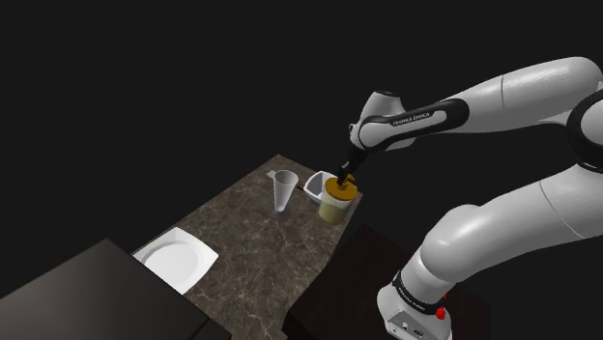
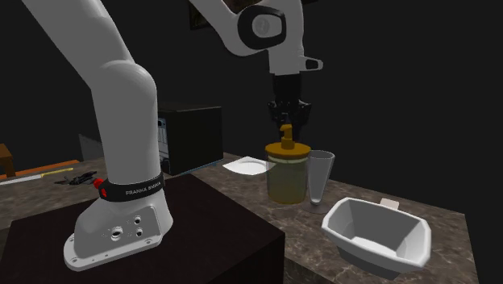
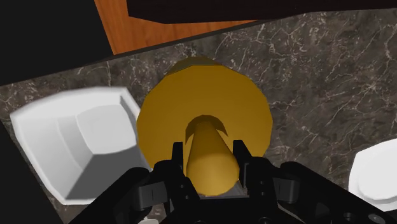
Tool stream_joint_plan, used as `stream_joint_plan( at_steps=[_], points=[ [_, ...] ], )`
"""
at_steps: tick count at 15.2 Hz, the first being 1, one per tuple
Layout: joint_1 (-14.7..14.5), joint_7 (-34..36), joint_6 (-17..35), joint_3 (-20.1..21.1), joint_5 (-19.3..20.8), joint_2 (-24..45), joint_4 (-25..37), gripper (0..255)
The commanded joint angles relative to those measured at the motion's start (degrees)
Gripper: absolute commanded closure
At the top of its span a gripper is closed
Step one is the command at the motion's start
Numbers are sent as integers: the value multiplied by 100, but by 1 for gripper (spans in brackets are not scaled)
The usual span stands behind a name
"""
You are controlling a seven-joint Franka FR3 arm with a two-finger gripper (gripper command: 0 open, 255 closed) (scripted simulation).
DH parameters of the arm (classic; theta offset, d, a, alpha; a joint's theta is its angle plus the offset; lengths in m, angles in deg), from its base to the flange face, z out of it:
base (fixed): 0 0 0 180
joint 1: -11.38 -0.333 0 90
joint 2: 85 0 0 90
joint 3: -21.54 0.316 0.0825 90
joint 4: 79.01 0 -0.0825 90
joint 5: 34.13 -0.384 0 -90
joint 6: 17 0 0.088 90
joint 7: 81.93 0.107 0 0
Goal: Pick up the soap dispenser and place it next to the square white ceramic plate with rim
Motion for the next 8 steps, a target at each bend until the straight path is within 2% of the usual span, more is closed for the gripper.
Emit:
stream_joint_plan(
  at_steps=[1, 8],
  points=[
    [11, 8, -220, 23, 5, -136, 87, 255],
    [19, 35, -877, 97, -6, -458, 422, 255]
  ],
)
